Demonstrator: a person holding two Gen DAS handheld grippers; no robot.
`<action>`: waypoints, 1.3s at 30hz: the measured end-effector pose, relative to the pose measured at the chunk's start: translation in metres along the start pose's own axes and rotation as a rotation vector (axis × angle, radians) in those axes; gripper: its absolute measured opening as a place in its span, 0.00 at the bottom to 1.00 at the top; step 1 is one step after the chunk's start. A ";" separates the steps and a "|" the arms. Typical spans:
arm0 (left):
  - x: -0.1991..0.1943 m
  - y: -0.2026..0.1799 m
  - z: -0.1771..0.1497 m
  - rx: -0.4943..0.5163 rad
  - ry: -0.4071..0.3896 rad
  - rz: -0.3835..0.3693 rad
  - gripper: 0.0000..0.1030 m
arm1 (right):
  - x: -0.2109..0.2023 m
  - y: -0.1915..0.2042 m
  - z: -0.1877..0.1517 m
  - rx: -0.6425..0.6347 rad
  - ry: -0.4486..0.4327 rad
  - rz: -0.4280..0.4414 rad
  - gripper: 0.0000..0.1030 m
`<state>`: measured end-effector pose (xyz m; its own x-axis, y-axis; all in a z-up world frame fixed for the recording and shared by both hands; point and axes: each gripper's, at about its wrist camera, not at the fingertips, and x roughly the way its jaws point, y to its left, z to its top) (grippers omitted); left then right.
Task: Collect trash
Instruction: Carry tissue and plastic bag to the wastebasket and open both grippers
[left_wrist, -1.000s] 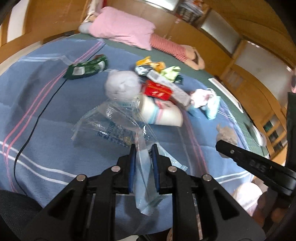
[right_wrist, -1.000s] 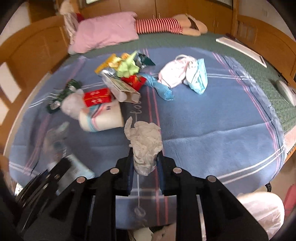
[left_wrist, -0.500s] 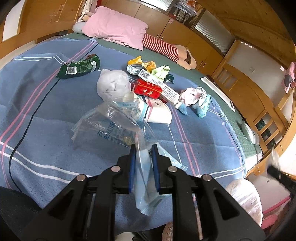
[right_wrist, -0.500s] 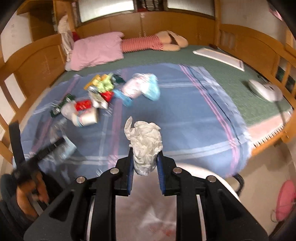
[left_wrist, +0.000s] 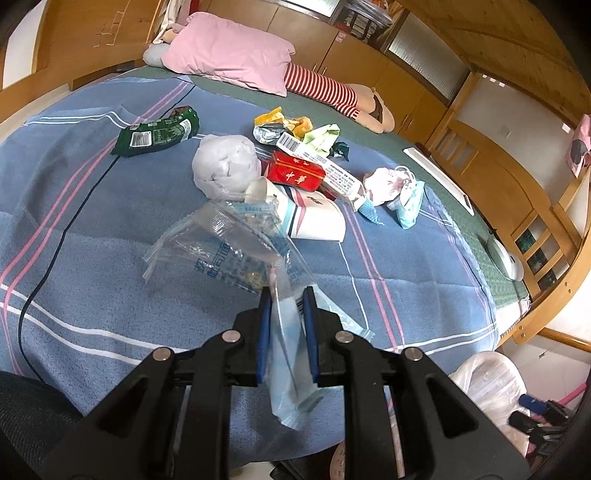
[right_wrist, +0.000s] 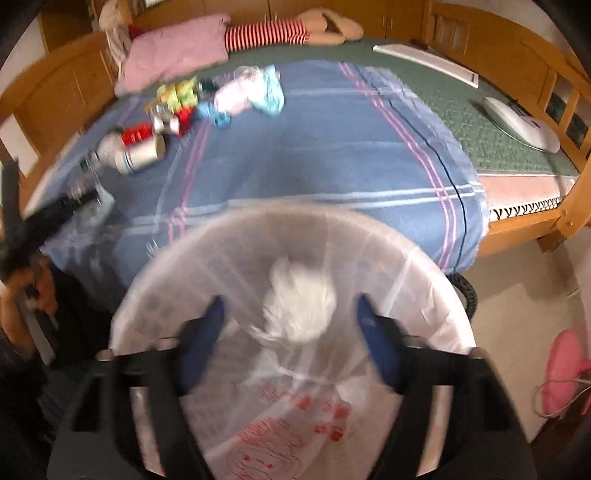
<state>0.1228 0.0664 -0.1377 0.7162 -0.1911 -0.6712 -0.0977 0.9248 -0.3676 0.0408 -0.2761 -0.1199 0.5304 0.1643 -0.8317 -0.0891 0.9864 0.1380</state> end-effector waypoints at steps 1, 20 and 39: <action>0.000 0.000 0.000 0.002 0.000 -0.001 0.17 | -0.005 0.001 0.003 0.012 -0.028 0.024 0.76; -0.014 -0.009 -0.007 -0.003 0.012 -0.174 0.17 | -0.045 -0.014 0.022 0.166 -0.237 0.078 0.78; -0.054 -0.151 -0.092 0.571 0.255 -0.642 0.81 | -0.066 -0.054 0.020 0.370 -0.362 0.028 0.82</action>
<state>0.0349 -0.0929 -0.1051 0.3327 -0.7324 -0.5940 0.6766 0.6241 -0.3907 0.0281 -0.3403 -0.0617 0.7956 0.1160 -0.5946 0.1618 0.9052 0.3930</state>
